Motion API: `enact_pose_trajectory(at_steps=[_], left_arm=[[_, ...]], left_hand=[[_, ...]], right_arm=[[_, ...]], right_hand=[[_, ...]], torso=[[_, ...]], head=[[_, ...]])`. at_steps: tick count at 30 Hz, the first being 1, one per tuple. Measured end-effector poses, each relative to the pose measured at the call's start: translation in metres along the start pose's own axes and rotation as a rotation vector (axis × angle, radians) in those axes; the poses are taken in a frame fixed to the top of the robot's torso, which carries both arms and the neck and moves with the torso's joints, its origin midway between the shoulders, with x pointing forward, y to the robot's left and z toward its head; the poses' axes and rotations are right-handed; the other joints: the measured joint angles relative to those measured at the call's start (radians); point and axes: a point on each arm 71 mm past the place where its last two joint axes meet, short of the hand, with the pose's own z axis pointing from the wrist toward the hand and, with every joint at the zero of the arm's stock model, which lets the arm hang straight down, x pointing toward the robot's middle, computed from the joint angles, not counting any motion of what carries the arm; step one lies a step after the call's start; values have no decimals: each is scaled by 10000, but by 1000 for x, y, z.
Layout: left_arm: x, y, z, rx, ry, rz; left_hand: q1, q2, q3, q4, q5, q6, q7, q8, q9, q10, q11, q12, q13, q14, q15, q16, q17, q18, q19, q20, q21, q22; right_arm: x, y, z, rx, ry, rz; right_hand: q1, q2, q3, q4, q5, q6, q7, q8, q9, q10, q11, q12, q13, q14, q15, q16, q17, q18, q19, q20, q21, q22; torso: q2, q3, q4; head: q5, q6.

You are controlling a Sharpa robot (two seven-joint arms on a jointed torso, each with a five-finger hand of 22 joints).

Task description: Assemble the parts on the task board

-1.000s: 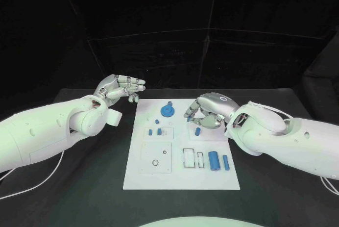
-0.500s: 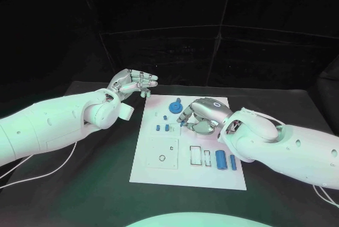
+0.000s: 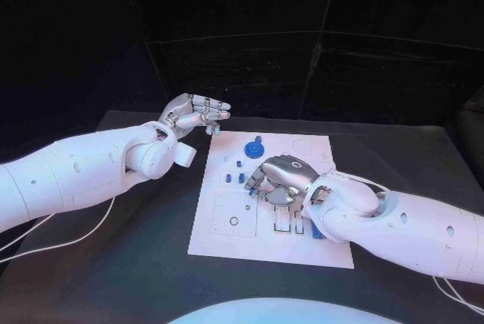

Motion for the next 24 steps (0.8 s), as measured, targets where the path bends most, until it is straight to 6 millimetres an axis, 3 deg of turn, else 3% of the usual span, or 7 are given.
enact_pose_trajectory(at_steps=[12,24], left_arm=[[1,0,1,4,-39,20],[1,0,1,-24,-45,22]], left_hand=[[0,0,0,0,0,0,0,0,1,0,0,0,1,0,0,1,-9,0,0,0,0,0],[0,0,0,0,0,0,0,0,1,0,0,0,1,0,0,-32,-9,0,0,0,-41,-12]], right_arm=[[13,5,3,-90,374,-61],[16,5,3,-126,643,-209]], right_hand=[[0,0,-1,0,-1,15,15,-10,1,0,0,0,7,0,0,0,4,0,0,0,0,-1],[-39,-39,-2,0,-1,15,15,-49,7,0,0,0,10,0,0,0,12,0,0,0,0,-2]], torso=[[-1,13,-6],[-8,6,-7]], head=[[132,-196],[174,-259]])
